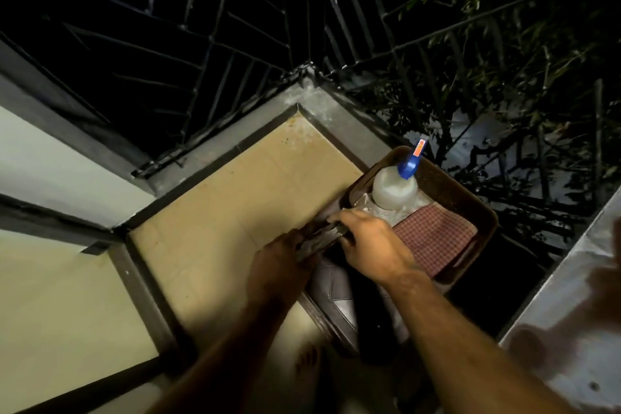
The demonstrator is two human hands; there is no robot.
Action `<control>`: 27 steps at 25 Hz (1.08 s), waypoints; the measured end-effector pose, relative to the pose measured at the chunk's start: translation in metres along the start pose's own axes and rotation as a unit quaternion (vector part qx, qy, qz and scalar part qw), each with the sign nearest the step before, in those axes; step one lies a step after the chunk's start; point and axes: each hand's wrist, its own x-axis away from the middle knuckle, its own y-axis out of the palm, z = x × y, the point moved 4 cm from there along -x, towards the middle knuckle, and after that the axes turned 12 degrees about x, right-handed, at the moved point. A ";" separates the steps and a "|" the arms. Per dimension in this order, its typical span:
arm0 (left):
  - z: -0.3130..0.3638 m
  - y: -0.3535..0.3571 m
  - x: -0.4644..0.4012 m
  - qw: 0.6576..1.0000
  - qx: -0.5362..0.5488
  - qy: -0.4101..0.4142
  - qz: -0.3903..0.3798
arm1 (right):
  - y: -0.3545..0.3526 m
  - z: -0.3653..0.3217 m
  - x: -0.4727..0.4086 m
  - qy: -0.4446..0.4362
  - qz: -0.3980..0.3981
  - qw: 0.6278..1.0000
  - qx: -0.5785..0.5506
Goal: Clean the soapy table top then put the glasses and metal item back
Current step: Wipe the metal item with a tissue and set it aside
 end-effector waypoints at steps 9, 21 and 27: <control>-0.033 0.041 -0.012 0.998 0.018 -0.053 -0.014 | 0.041 0.016 -0.007 0.028 -0.051 0.998 0.039; -0.034 0.078 -0.026 0.999 0.008 -0.032 -0.026 | 0.068 0.040 -0.010 0.073 -0.052 0.995 0.049; -0.035 0.090 -0.022 0.998 0.012 -0.046 -0.034 | 0.072 0.044 -0.003 0.084 -0.047 0.995 0.024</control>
